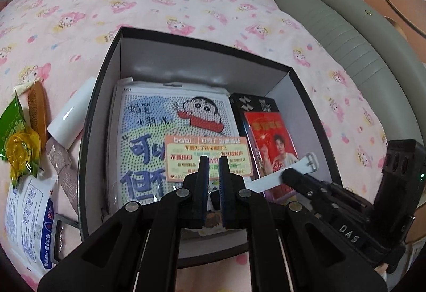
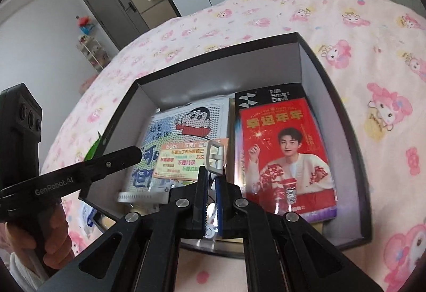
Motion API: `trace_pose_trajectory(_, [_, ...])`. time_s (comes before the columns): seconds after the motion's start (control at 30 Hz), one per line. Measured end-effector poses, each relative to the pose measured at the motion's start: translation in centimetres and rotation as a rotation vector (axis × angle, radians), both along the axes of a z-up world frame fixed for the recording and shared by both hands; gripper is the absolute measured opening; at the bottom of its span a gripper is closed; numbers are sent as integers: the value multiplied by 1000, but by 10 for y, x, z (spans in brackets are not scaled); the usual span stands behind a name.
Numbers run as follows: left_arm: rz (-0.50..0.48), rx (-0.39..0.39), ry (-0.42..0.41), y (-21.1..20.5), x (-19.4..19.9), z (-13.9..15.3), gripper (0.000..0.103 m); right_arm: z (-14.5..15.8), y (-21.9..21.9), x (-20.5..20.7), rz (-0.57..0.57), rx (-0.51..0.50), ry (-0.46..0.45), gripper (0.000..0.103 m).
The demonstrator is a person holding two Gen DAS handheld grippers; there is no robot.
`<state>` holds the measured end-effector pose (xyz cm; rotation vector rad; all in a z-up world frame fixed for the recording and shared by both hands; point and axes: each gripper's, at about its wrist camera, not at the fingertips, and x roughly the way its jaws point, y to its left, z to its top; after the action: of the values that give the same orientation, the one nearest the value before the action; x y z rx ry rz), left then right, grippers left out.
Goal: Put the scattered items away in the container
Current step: 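Lower the watch into the box in front of the red card pack, then open the right gripper and withdraw it from the box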
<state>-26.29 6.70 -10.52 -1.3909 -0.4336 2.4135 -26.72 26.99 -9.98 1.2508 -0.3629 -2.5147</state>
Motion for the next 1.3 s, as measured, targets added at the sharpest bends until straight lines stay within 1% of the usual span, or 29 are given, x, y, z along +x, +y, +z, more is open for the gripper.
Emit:
trace_pose_trajectory(0.07, [-27, 4, -25, 2, -3, -3, 5, 6, 4, 5, -26, 29, 3, 6])
trace_pose_trajectory(0.13, [-63, -27, -50, 11, -9, -4, 5, 18, 11, 12, -74, 60, 48, 8])
trace_pose_trajectory(0.17, [-80, -52, -65, 17, -14, -5, 5, 24, 14, 14, -97, 77, 70, 10])
trace_pose_trajectory(0.2, [-95, -74, -84, 24, -18, -7, 5, 29, 16, 15, -120, 94, 91, 19])
trace_pose_trajectory(0.23, [-109, -95, -104, 30, -23, -9, 5, 33, 19, 16, -135, 103, 107, 31])
trace_pose_trajectory(0.3, [-134, -122, -132, 42, -27, -13, 5, 39, 24, 16, -141, 97, 132, 38])
trace_pose_trajectory(0.4, [-162, -147, -171, 55, -31, -20, 5, 40, 28, 12, -122, 108, 130, 38])
trace_pose_trajectory(0.47, [-168, -160, -195, 61, -33, -26, 5, 34, 27, 5, -90, 123, 101, 38])
trace_pose_trajectory(0.53, [-172, -178, -215, 65, -36, -32, 5, 24, 23, -3, -81, 161, 61, 38])
trace_pose_trajectory(0.6, [-181, -194, -218, 68, -40, -37, 5, 14, 17, -10, -74, 224, 33, 38])
trace_pose_trajectory(0.7, [-192, -194, -235, 70, -45, -40, 5, 0, 2, -20, -50, 361, 14, 38])
trace_pose_trajectory(0.77, [-208, -201, -238, 73, -44, -40, 5, -9, -4, -28, -21, 399, -12, 38])
trace_pose_trajectory(0.83, [-223, -210, -244, 75, -40, -41, 5, -14, -11, -31, 0, 460, -21, 39])
trace_pose_trajectory(0.87, [-229, -215, -249, 76, -38, -42, 5, -15, -12, -31, 14, 475, -27, 40])
trace_pose_trajectory(1.03, [-284, -206, -271, 75, -25, -43, 5, -14, -9, -22, 76, 455, -69, 40])
trace_pose_trajectory(1.1, [-301, -194, -275, 74, -21, -44, 5, -12, -4, -17, 95, 408, -90, 40])
trace_pose_trajectory(1.2, [-280, -160, -252, 67, -19, -41, 7, -6, 5, -12, 100, 338, -99, 40])
trace_pose_trajectory(1.3, [-240, -109, -226, 56, -16, -36, 10, -1, 14, -8, 49, 274, -85, 40])
